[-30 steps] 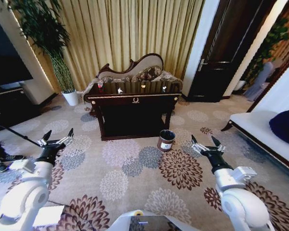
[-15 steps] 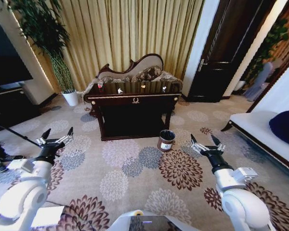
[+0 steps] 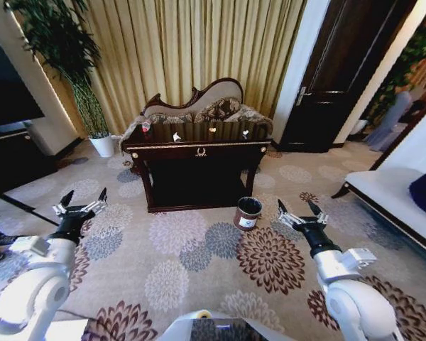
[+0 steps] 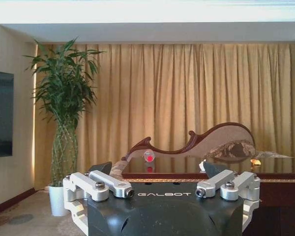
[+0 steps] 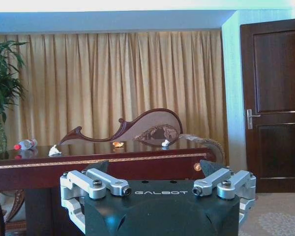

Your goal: Move to the front of the table and place the trash on the table into the trash bin.

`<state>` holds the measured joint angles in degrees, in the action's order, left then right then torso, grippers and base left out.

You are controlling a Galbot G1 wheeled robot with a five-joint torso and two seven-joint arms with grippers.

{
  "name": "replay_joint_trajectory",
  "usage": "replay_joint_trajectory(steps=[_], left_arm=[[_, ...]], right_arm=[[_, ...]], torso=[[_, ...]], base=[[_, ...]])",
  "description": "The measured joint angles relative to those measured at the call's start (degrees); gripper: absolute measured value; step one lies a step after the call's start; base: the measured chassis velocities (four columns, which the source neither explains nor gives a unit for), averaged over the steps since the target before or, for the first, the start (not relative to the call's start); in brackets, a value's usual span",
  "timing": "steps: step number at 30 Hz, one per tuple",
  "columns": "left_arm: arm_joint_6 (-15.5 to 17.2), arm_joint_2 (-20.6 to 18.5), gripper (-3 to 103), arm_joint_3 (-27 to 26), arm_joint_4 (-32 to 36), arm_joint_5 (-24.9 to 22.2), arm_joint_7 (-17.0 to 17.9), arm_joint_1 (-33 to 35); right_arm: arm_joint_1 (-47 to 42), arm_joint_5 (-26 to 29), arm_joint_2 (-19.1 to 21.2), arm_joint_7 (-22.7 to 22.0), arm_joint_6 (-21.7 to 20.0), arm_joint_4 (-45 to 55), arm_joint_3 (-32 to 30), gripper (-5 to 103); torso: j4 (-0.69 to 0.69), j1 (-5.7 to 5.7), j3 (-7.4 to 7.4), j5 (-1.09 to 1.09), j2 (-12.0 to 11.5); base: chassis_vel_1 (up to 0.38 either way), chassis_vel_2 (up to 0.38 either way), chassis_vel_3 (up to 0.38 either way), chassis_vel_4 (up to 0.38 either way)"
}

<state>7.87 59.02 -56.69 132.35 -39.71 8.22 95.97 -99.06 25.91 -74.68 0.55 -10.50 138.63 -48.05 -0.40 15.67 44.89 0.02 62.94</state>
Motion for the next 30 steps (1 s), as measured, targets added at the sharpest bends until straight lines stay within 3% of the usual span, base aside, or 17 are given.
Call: replay_joint_trajectory(steps=[30], left_arm=[[-0.24, 0.40, 100, -0.20, -0.28, -0.02, -0.19, -0.52]], right_arm=[[0.12, 0.11, -0.13, 1.29, 0.09, -0.50, 0.51, 100]], torso=[[0.00, -0.02, -0.01, -0.03, 0.02]], base=[[-0.133, 0.139, 0.132, -0.140]])
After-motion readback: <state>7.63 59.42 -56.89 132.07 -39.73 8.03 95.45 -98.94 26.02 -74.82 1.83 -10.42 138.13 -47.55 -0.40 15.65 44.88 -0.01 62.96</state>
